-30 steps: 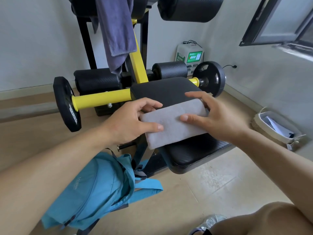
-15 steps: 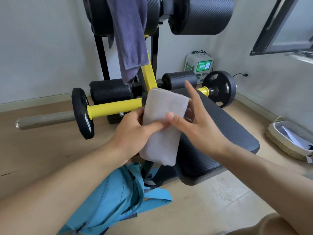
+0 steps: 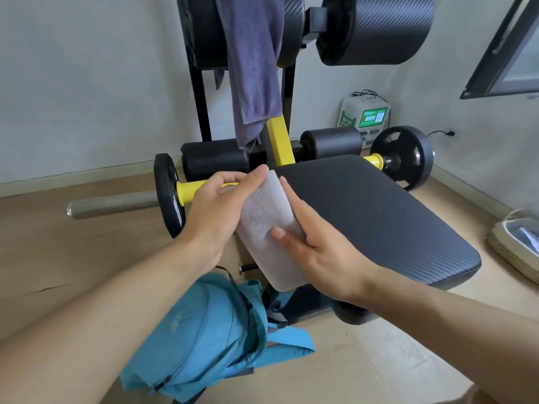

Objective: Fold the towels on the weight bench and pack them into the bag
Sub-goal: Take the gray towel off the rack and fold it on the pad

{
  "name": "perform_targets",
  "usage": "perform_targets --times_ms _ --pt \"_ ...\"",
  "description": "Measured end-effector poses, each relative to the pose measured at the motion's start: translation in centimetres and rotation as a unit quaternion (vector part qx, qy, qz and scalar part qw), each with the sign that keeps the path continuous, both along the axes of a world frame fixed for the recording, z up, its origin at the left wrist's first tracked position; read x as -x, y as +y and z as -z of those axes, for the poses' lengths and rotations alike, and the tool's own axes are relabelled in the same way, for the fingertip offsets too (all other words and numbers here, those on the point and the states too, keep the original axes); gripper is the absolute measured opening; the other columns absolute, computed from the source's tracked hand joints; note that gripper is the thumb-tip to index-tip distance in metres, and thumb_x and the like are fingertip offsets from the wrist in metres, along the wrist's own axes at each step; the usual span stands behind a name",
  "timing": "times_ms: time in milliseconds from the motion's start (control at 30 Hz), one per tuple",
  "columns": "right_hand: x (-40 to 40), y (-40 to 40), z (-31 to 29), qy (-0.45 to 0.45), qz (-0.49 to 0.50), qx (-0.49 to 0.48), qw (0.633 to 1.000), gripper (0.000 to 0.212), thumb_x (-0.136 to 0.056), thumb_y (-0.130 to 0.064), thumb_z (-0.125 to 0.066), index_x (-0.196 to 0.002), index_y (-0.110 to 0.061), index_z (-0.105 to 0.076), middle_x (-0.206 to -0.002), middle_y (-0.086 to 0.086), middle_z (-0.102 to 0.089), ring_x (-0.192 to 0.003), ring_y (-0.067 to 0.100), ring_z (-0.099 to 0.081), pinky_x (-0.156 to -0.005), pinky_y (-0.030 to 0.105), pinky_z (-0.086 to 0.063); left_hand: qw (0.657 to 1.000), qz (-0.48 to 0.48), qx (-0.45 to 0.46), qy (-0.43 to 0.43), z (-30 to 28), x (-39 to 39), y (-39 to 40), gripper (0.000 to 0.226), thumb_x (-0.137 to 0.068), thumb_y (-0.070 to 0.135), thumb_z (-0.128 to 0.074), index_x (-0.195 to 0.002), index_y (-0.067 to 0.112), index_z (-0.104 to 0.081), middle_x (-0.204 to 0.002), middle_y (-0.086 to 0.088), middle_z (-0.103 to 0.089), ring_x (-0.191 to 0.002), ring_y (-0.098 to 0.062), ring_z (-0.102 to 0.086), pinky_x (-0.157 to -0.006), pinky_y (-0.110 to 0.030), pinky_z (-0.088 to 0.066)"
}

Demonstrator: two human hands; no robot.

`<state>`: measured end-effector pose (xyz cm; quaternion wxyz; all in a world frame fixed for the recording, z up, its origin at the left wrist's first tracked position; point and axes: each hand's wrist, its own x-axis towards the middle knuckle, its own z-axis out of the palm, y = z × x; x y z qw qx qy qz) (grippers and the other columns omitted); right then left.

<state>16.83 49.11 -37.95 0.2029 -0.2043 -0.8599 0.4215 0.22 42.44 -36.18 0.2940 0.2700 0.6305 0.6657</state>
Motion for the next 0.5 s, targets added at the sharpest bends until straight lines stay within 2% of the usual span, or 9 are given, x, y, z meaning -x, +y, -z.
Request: perform_targets --times_ms 67,133,233,300,400,467,500 --pt "0.1 -0.3 0.0 -0.004 0.006 0.003 1.000 0.068 -0.106 -0.037 -0.047 -0.158 -0.048 -0.005 -0.153 -0.026 -0.035 -0.136 -0.007 -0.037 -0.112 0.022 -0.034 0.999 0.008 0.012 0.052 0.6 0.9 -0.1 0.040 -0.075 0.062 -0.079 -0.090 0.024 -0.074 -0.076 0.019 -0.070 -0.080 0.004 -0.062 -0.080 -0.023 -0.045" --pt "0.3 -0.4 0.2 -0.014 0.011 0.010 1.000 0.066 -0.106 -0.038 -0.046 -0.158 -0.048 -0.007 -0.154 -0.025 -0.035 -0.135 -0.007 -0.038 -0.111 0.020 -0.033 0.994 0.016 0.023 0.102 1.2 1.4 -0.3 0.027 -0.088 0.053 -0.071 -0.091 0.026 -0.075 -0.071 0.021 -0.068 -0.075 0.006 -0.059 -0.077 -0.021 -0.042" --pt "0.8 -0.7 0.5 -0.017 0.013 0.016 1.000 0.062 -0.106 -0.036 -0.045 -0.157 -0.048 -0.012 -0.153 -0.028 -0.034 -0.133 -0.011 -0.037 -0.107 0.012 -0.031 0.988 0.036 0.024 0.149 2.2 2.0 -0.7 0.023 -0.095 0.048 -0.062 -0.092 0.030 -0.077 -0.081 0.019 -0.071 -0.084 0.003 -0.060 -0.081 -0.024 -0.048" --pt "1.2 -1.0 0.5 -0.008 0.007 0.041 0.999 0.061 -0.106 -0.038 -0.046 -0.157 -0.049 -0.015 -0.153 -0.030 -0.034 -0.132 -0.014 -0.037 -0.108 0.012 -0.032 0.992 0.032 0.003 0.125 2.5 2.1 -0.8 0.023 -0.097 0.045 -0.061 -0.091 0.031 -0.078 -0.095 0.009 -0.075 -0.093 -0.005 -0.063 -0.094 -0.035 -0.051" --pt "1.9 -1.7 0.6 -0.009 -0.024 0.057 0.998 0.062 -0.103 -0.048 -0.046 -0.155 -0.055 -0.012 -0.150 -0.035 -0.036 -0.132 -0.009 -0.042 -0.110 0.023 -0.042 0.999 0.015 -0.001 0.039 2.5 2.5 -1.1 0.024 -0.100 0.038 -0.061 -0.086 0.031 -0.080 -0.099 0.005 -0.077 -0.099 -0.012 -0.067 -0.105 -0.046 -0.052" --pt "2.3 -2.0 0.8 -0.018 -0.026 0.016 0.999 0.062 -0.104 -0.049 -0.044 -0.154 -0.057 -0.010 -0.143 -0.023 -0.048 -0.125 0.000 -0.048 -0.106 0.032 -0.047 0.999 0.034 0.020 0.002 2.4 2.9 -1.4 0.029 -0.096 0.051 -0.062 -0.094 0.030 -0.081 -0.108 0.002 -0.077 -0.112 -0.020 -0.068 -0.108 -0.050 -0.049" --pt "2.5 -2.2 1.0 -0.027 -0.022 -0.010 0.999 0.061 -0.104 -0.049 -0.043 -0.154 -0.057 -0.009 -0.132 -0.015 -0.054 -0.118 0.003 -0.051 -0.102 0.034 -0.048 0.998 0.042 0.038 -0.002 2.3 3.2 -1.7 0.040 -0.089 0.064 -0.061 -0.097 0.029 -0.080 -0.111 0.002 -0.077 -0.115 -0.022 -0.067 -0.109 -0.050 -0.048"
